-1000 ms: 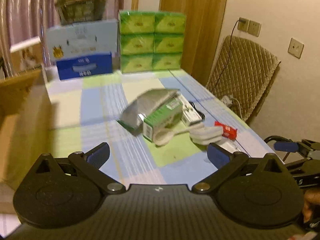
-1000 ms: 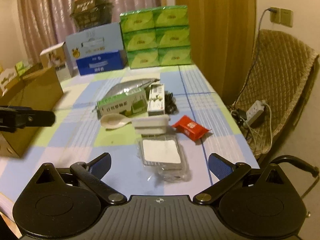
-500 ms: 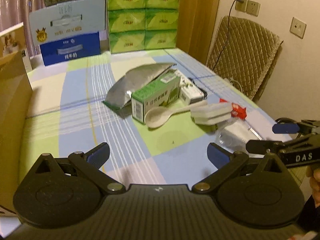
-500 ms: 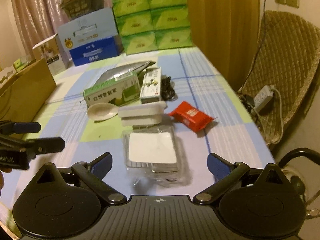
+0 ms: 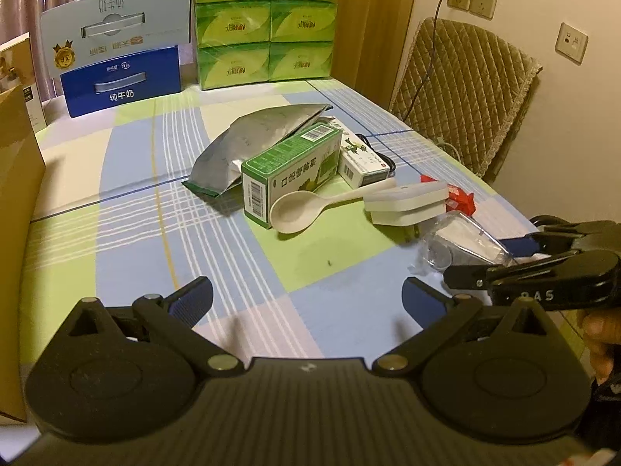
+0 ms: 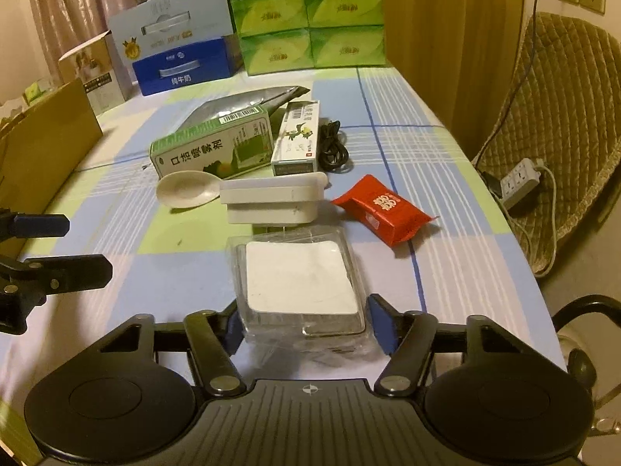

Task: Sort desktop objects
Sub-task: 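Grasp the clear plastic box with right gripper while left grasps white night light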

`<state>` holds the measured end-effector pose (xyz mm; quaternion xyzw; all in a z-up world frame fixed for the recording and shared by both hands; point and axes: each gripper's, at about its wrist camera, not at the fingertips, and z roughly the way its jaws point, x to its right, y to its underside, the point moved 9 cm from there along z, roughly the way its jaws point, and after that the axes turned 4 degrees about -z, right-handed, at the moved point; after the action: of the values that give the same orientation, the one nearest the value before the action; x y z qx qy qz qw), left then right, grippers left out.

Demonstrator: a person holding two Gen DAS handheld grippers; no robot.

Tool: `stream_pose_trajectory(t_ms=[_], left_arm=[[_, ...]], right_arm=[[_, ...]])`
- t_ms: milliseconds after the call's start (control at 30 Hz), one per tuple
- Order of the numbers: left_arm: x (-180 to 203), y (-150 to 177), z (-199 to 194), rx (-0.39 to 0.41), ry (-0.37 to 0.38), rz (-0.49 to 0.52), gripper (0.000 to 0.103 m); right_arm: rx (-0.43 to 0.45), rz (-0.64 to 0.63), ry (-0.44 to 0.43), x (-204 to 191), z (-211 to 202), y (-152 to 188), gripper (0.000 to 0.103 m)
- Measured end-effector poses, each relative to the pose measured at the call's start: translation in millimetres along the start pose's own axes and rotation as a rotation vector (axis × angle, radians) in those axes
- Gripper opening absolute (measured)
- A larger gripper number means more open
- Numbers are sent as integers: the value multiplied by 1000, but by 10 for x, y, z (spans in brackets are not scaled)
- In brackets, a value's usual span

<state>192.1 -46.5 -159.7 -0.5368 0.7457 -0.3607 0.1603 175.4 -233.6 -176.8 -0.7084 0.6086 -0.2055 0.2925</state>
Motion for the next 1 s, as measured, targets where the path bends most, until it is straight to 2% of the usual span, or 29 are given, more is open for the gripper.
stream_pose_trajectory(t_ms=[233,500,733,1000], left_arm=[[-6,13,13,-11,-16,13,102],[30,11,36,-12,-14,19,102],[70,-7,85,-19,10,8,102],[131,-73,175,-14,31,8,102]], right_arm=[[8,12,23,27,-51,-21,52],[47,77,109,249,-158,-64,50],[134,100,126,308,-306,-214,49],[161,76,158,361,-273,-390,48]])
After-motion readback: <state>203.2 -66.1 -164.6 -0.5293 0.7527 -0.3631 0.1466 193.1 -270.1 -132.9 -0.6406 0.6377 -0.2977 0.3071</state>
